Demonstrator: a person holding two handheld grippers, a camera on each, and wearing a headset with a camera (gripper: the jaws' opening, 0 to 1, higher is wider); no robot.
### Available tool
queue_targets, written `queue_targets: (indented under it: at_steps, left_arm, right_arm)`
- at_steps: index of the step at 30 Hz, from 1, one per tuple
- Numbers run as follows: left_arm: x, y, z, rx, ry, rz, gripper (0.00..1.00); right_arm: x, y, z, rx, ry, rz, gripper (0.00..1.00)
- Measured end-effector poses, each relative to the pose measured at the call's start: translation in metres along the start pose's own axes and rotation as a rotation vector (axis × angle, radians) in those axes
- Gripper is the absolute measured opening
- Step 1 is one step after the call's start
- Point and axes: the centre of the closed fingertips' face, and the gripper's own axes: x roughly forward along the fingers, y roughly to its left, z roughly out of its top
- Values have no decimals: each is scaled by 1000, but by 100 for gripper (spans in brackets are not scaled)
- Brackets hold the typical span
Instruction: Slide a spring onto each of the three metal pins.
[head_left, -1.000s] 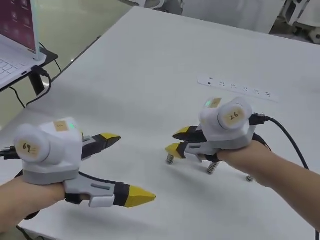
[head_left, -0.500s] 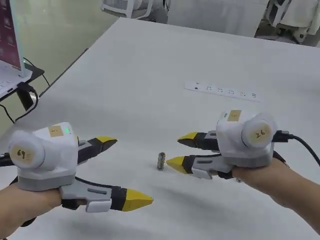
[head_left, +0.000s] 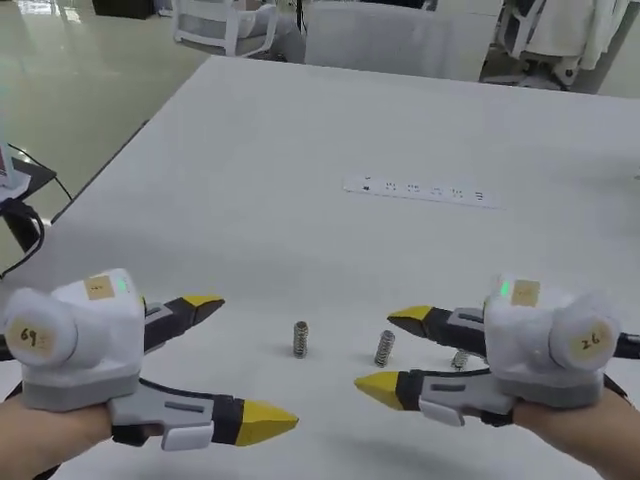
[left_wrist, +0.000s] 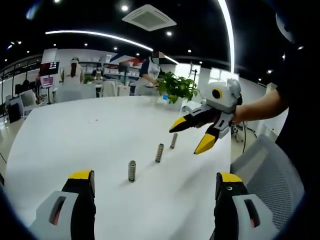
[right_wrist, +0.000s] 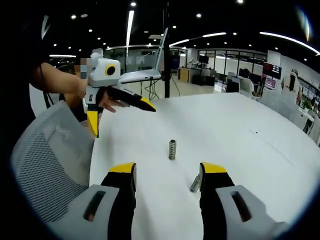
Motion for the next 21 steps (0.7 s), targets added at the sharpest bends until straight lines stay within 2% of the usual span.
queue_targets:
  at_steps: [5, 10, 14, 21]
  left_arm:
    - [-1, -4, -3, -1, 13, -5, 98]
    - [-4, -2, -3, -9, 4, 8, 98]
    - [-5, -6, -5, -10, 7, 5, 98]
    - [-7, -11, -9, -9, 15, 2, 98]
  right_arm:
    - [-21, -1, -10, 37, -22, -27, 57]
    - [-40, 1, -22, 68, -39, -51, 67]
    - [-54, 2, -33, 103, -47, -76, 73]
    - [-72, -6, -47, 144, -50, -129, 82]
